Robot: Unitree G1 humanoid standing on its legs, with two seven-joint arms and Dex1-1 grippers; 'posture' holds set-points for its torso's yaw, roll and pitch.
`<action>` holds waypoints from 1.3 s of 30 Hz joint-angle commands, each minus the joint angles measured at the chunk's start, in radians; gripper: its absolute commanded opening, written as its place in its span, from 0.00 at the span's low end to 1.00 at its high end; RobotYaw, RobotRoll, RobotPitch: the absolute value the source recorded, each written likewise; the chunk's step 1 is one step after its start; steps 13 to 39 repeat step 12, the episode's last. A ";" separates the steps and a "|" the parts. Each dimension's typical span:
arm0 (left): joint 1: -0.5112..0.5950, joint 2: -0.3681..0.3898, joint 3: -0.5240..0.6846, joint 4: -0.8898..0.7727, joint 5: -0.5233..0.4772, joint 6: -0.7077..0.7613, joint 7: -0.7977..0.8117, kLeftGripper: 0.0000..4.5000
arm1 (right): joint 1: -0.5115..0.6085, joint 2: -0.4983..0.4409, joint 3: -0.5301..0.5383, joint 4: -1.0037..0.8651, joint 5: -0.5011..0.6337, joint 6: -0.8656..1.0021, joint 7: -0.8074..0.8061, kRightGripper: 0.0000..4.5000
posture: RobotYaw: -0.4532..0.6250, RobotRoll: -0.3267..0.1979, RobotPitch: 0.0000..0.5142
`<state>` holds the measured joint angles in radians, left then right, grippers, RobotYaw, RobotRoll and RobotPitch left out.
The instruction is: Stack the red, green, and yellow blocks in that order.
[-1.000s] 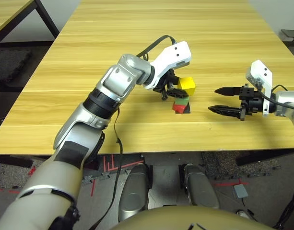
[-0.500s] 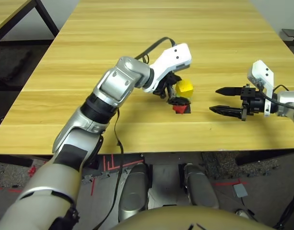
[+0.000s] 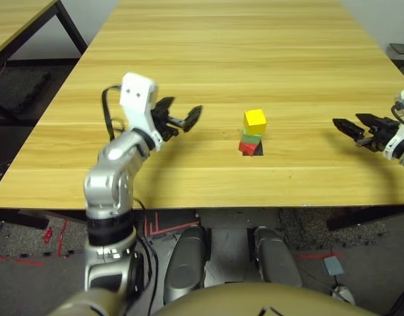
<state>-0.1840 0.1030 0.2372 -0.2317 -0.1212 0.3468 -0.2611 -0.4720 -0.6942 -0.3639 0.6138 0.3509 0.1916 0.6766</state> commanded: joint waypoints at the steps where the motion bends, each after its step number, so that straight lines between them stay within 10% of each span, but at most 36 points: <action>1: 0.028 -0.019 -0.020 0.062 0.065 -0.174 0.089 0.99 | -0.015 0.001 -0.009 0.133 -0.035 -0.131 -0.005 1.00 | 0.59 0.35 0.18; 12: 0.018 0.005 0.003 0.233 0.116 -0.410 0.242 0.99 | -0.107 0.021 0.009 0.339 -0.059 -0.288 0.009 1.00 | 0.62 0.34 0.18; 39: 0.018 0.005 0.003 0.233 0.116 -0.410 0.242 0.99 | -0.107 0.021 0.009 0.339 -0.059 -0.288 0.009 1.00 | 0.62 0.34 0.18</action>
